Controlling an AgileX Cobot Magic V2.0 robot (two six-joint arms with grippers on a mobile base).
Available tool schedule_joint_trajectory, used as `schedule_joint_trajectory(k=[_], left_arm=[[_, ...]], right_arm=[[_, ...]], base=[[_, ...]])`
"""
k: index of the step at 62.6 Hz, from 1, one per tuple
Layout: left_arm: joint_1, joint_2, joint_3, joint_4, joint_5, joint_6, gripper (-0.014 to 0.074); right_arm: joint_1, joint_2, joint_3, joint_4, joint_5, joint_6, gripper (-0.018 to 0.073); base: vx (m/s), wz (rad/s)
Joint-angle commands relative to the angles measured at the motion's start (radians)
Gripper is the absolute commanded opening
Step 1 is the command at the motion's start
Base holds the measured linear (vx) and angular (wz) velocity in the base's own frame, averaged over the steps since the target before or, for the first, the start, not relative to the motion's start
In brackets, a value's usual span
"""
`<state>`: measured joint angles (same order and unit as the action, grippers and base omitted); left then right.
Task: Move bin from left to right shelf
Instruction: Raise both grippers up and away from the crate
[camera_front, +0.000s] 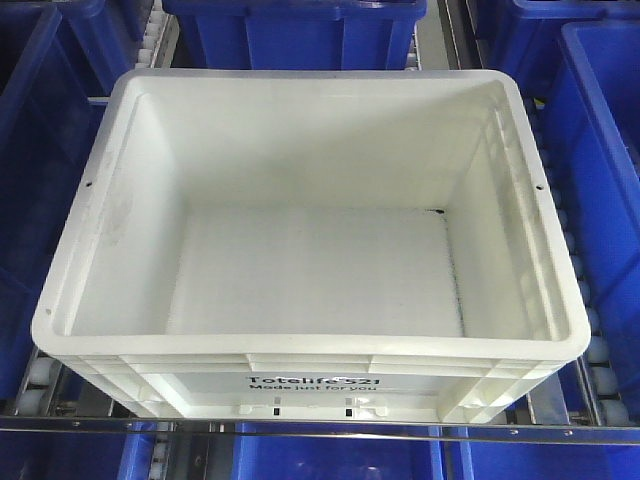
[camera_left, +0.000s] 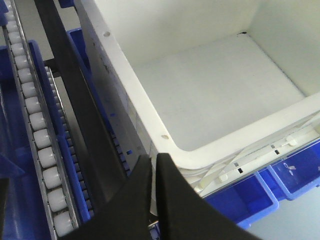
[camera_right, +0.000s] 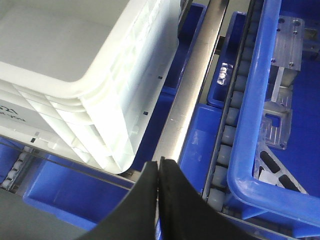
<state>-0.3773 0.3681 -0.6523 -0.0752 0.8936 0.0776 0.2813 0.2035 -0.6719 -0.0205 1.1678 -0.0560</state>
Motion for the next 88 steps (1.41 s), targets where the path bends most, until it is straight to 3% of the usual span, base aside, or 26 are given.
schedule_joint_trajectory(k=[1,12,20,39,50,68,88], left_arm=[[0.04,-0.048,0.009,0.043,-0.119,0.027,0.0],[0.155,-0.222,0.241,0.075,-0.375,0.035,0.0],[0.198,-0.328,0.425,0.075,-0.572,0.04,0.0001],[0.224,-0.383,0.606,0.075,-0.781,0.006,0.0001],[0.27,-0.393,0.649,0.075,-0.809,-0.101,0.0001],[0.28,-0.393,0.653,0.075,-0.874,-0.104,0.0001],[0.338,-0.393,0.653,0.075,-0.911,-0.117,0.0003]], right_arm=[[-0.004,0.015,-0.02,-0.004,-0.058,-0.008,-0.0008],[-0.004,0.015,-0.02,-0.004,-0.056,-0.008,-0.0008],[-0.004,0.015,-0.02,-0.004,-0.055,-0.008,-0.0008],[-0.004,0.015,-0.02,-0.004,-0.053,-0.008,-0.0008],[-0.004,0.015,-0.02,-0.004,-0.053,-0.008,-0.0008],[-0.004,0.015,-0.02,-0.004,-0.053,-0.008,-0.0008],[-0.004,0.015,-0.02,-0.005,-0.053,-0.008,-0.0008]], base=[[0.0,0.0],[0.0,0.0],[0.0,0.0],[0.0,0.0],[0.0,0.0],[0.0,0.0],[0.0,0.0]])
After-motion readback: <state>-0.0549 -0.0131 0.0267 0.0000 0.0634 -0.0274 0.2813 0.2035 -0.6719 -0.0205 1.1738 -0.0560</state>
